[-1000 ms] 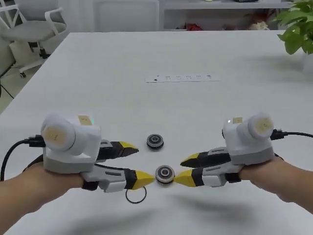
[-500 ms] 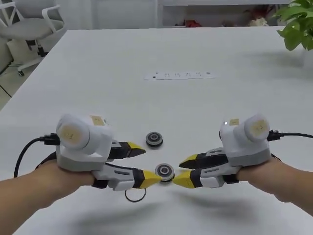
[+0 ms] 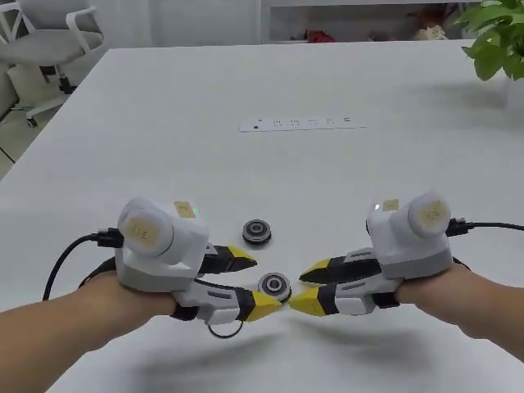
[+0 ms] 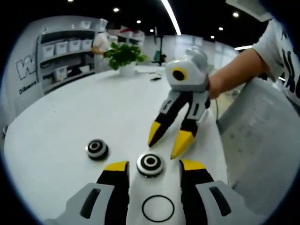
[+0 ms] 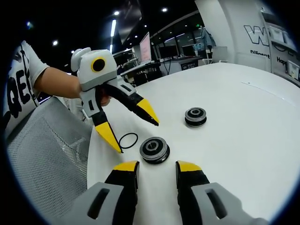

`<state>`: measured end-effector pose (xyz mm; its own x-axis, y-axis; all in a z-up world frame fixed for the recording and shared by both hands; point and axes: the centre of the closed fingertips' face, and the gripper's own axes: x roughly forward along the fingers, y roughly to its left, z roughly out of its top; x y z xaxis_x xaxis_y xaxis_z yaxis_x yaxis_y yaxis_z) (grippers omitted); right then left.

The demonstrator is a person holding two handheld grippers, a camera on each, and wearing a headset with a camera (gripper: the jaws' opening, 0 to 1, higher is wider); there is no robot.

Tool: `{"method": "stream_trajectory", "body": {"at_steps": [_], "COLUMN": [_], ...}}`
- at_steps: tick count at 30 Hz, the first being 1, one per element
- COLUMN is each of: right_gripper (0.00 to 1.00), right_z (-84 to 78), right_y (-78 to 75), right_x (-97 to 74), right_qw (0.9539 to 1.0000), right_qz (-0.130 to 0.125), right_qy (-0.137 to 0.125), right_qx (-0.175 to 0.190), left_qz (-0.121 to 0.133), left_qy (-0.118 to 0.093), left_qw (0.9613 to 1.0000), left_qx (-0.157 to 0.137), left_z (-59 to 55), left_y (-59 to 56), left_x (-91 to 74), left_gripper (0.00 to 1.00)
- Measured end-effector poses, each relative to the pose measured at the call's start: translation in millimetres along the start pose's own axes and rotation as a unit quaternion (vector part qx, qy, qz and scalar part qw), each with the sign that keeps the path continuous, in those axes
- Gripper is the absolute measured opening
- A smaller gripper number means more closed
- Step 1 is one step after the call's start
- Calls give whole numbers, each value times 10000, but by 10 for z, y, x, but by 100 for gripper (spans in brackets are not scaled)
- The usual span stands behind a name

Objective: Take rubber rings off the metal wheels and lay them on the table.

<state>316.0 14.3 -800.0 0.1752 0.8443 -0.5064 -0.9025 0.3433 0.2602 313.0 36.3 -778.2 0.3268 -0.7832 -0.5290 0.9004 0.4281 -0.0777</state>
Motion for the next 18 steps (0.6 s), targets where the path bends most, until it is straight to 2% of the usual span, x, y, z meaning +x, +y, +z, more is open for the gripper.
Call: {"method": "stream_trajectory", "body": {"at_steps": [7,18], "right_gripper": [28,28], "right_z": [-11,-39], "right_y": [4,6], "right_x": [6,-1], "right_qw": [10000,10000], "right_qz": [9,10], "right_qy": [17,44], "right_qx": [8,25], "left_qz": [-17,-25], "left_qy": [-1,107], "left_qw": [10000,9999], "left_qx": [-68,-72], "left_z": [10,-26], "left_y": [-6,4], "left_x": [48,115], "left_gripper": [36,28]}}
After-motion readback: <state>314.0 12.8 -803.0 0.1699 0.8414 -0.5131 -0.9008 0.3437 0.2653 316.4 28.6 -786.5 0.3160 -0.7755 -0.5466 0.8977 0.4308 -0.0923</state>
